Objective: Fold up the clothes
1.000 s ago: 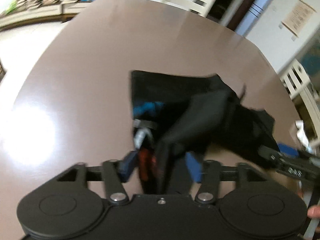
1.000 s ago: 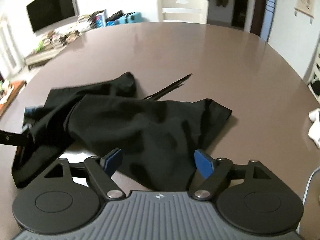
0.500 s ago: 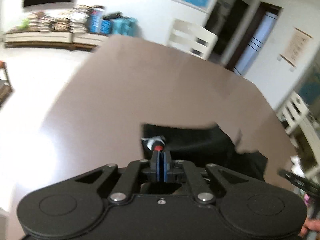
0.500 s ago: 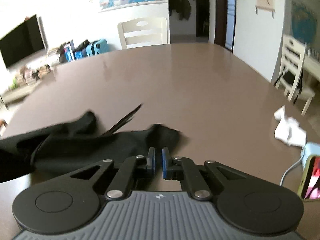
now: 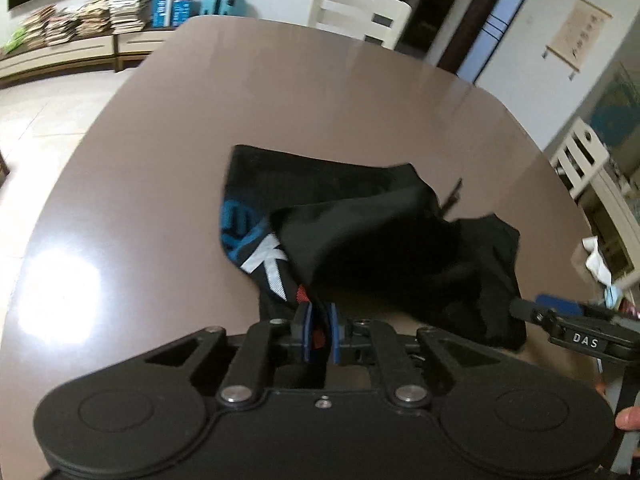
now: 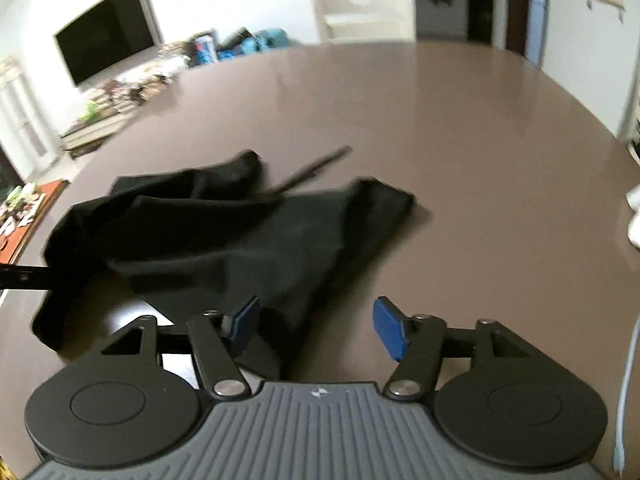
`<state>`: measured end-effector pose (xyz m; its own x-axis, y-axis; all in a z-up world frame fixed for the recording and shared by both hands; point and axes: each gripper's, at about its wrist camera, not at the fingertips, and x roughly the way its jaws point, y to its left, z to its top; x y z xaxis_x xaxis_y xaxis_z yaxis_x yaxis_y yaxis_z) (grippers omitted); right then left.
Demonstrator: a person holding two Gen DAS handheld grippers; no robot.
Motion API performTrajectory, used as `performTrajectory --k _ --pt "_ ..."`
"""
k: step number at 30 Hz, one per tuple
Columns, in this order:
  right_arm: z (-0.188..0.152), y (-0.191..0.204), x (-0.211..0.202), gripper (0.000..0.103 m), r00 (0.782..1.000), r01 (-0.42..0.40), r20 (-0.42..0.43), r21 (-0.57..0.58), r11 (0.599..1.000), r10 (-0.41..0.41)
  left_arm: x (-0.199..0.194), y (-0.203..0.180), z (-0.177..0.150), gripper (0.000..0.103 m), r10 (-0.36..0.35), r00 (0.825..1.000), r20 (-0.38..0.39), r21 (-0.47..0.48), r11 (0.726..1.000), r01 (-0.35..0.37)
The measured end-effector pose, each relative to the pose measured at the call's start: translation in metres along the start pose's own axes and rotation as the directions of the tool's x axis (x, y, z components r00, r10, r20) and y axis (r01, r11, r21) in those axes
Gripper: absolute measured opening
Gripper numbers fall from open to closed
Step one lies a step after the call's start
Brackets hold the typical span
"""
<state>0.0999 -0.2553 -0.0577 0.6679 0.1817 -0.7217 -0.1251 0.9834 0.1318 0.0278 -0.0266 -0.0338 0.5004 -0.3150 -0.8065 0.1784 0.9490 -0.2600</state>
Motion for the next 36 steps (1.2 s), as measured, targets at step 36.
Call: performTrajectory --k 36 --pt "-0.023 0.037 0.033 0.103 0.990 -0.103 0.058 -0.333 0.937 0.129 0.007 -0.022 0.016 0.037 0.049 0.998 -0.044 0.028 0.998 -0.048"
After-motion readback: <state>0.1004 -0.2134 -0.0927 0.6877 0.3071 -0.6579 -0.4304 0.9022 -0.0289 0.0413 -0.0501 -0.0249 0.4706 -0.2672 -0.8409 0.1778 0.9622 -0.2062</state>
